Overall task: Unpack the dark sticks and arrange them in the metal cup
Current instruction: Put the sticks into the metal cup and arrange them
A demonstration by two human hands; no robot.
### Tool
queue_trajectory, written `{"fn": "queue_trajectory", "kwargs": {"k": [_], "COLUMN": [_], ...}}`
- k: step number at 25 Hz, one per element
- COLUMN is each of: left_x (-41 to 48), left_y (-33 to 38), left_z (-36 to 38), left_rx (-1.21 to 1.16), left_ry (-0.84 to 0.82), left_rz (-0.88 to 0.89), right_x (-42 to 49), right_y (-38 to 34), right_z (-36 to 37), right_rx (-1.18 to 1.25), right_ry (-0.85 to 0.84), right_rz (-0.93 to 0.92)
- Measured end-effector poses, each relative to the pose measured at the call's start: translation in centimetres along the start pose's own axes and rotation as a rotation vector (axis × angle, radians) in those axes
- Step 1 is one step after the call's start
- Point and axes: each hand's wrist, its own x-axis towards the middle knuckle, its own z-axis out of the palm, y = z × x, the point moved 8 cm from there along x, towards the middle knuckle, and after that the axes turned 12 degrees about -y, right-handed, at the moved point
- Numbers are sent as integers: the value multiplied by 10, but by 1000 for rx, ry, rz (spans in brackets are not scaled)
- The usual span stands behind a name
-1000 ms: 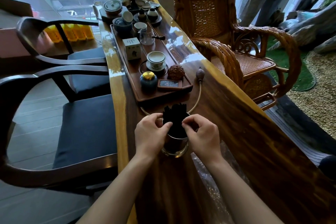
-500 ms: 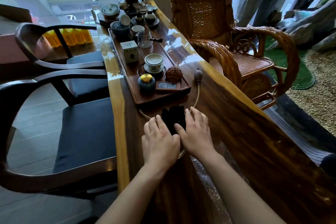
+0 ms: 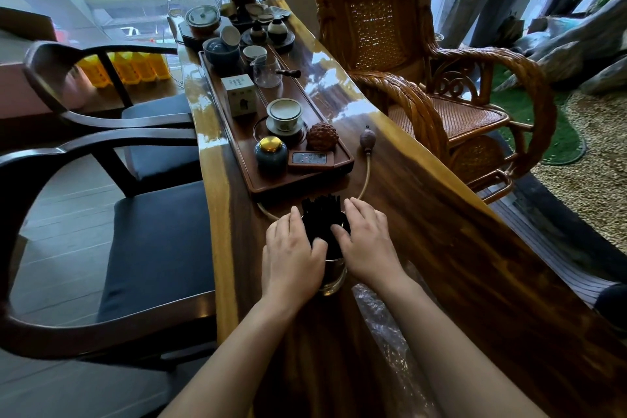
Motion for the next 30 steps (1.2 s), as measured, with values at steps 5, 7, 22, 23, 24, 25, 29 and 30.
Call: {"fn": "queue_trajectory", "kwargs": {"k": [5,7,22,23,24,25,29,30], "left_x": [7,7,6,6,6,5,4,4], "left_y": [-3,-11,-15,-15,-14,-13,-13,-14], "left_z": [-16,-18,-19,-19,-19,-18,-16,-16], "left_rx": [19,-16,-99,-101,-101,-101,-92,-88], "left_ry": [165,172,168,172,175,177,169,168], "left_rz": [20,19,65,68,70,72,79,76], "right_x": [-22,-23,-23,-25,-25,-24,-19,-19], "right_y": [8,15,-4,-7,-9,-11,-8,-9], "right_z": [-30,-31,-34,-36,-37,-38,-35,-34], "right_rx": [77,198,242,172,117,92,98,94], "right_ry": [273,205,315,349,379,398,371,361], "right_rz": [11,46,-130,-146,-154,-148,-83,-72]}}
